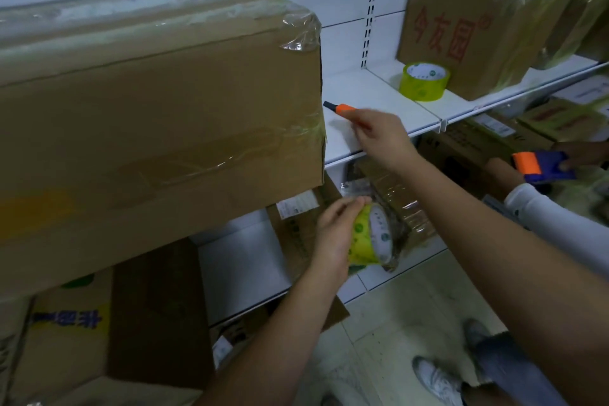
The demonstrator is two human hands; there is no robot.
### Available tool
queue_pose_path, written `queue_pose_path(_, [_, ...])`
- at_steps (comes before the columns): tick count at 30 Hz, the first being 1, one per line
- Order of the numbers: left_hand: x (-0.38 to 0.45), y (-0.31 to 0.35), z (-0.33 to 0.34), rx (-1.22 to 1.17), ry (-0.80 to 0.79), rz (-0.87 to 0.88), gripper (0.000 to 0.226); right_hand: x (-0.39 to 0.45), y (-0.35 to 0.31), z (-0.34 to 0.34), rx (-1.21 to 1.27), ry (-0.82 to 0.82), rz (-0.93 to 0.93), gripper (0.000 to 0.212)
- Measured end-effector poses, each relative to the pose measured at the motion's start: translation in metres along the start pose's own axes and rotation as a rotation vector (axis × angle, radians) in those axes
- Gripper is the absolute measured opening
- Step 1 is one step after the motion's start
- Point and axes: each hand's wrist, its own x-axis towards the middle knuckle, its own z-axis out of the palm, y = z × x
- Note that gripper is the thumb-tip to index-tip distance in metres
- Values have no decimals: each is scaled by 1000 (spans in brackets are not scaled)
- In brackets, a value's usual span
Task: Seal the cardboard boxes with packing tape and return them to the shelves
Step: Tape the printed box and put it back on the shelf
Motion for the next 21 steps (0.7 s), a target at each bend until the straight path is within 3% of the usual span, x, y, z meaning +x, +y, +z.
queue_pose_path(2, [2, 7, -11, 68, 26, 73, 12, 14, 0, -5, -202, 106, 2, 44])
queue_pose_path(4, [2, 13, -21, 144, 38, 129, 11, 28, 0, -5, -356, -42, 130, 52])
queue_pose_path(6, [0, 17, -31, 147, 32, 127, 9, 29, -5, 5, -497, -148, 232, 36])
queue_pose_path(8, [-3, 19, -43, 144, 16, 124, 9, 19, -14, 14, -588, -96, 235, 24])
queue_pose_path(10, [-8, 17, -59, 155, 15, 137, 11, -1, -22, 21, -590, 22, 188, 26])
queue_pose_path(12, [-17, 12, -78, 165, 38, 144, 14, -30, -33, 27, -455, 155, 204, 30])
queue_pose_path(15, [-33, 8, -112, 184, 79, 144, 19, -88, -52, 46, 13, 293, 423, 25])
queue_pose_path(18, [-55, 5, -146, 203, 117, 142, 20, -146, -69, 80, 243, 266, 582, 25])
queue_pose_path(21, [-85, 5, -179, 205, 105, 161, 21, -195, -102, 111, 328, 170, 577, 26])
